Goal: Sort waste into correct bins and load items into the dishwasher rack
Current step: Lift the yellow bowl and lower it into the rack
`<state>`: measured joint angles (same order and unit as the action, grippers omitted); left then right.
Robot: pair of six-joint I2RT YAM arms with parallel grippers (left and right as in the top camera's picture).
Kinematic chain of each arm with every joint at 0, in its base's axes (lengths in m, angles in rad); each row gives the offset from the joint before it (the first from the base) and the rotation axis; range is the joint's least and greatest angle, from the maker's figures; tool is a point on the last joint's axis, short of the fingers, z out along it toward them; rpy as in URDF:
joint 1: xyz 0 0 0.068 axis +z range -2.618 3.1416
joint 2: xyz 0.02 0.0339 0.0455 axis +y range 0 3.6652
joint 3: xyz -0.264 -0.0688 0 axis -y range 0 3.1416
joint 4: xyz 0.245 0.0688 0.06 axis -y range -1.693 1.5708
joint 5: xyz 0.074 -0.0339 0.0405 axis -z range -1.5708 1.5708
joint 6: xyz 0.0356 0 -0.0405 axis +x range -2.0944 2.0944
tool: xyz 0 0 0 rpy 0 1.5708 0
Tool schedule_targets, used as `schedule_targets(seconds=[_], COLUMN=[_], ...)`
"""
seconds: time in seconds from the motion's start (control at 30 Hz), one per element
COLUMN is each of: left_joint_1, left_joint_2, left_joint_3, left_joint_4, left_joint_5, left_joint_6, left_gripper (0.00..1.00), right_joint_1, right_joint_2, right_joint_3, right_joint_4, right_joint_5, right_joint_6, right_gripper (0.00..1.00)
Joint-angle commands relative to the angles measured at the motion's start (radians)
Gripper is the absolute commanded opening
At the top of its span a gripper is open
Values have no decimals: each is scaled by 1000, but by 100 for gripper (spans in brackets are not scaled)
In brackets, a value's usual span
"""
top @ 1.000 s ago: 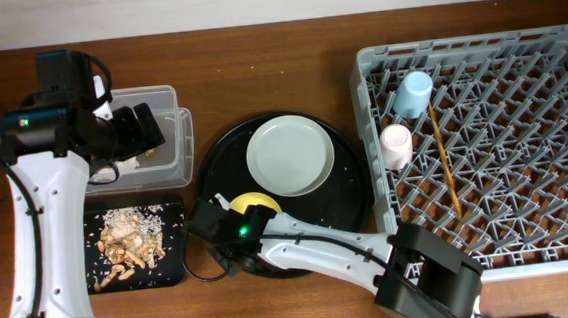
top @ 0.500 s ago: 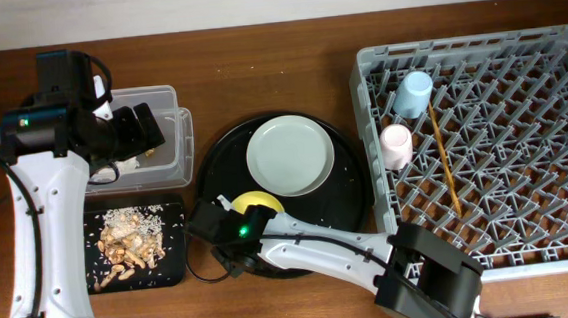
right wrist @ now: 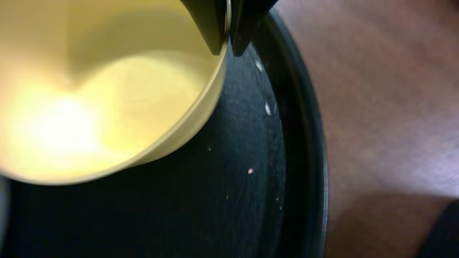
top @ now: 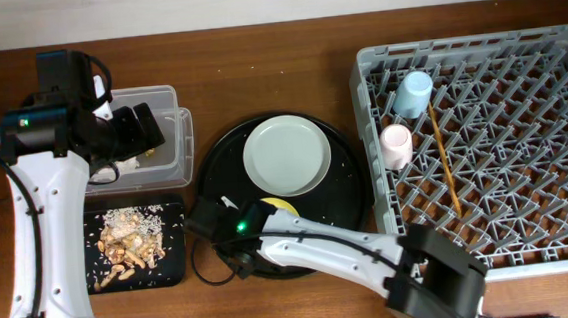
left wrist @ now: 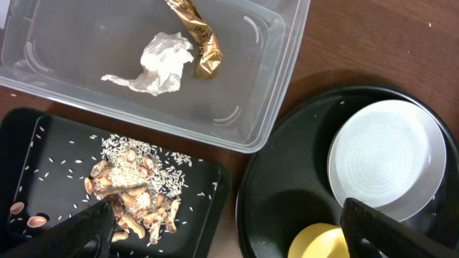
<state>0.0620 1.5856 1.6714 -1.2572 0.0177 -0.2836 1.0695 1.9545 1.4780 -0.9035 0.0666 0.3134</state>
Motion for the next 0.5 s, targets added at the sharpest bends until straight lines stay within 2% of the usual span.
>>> schedule_targets(seconds=[0.0, 0.17, 0.3, 0.47], left_joint_1=[-2, -2, -2, -2], left_joint_2=[-8, -8, -8, -8], left_joint_3=[-1, -1, -1, -1], left_joint_4=[-1, -1, -1, -1], left_joint_5=[-7, -7, -7, -7], left_joint_6=[0, 0, 0, 0], left_gripper=[100, 100, 100, 100], right_joint_1=[-12, -70, -194, -495], right_joint_2=[-138, -270, -426, -623], right_joint_3=[108, 167, 177, 177], right_joint_4=[-79, -186, -254, -297], right_joint_5=[10, -15, -138, -450], right_joint_6=[-71, -77, -150, -281], right_gripper=[4, 4, 4, 4])
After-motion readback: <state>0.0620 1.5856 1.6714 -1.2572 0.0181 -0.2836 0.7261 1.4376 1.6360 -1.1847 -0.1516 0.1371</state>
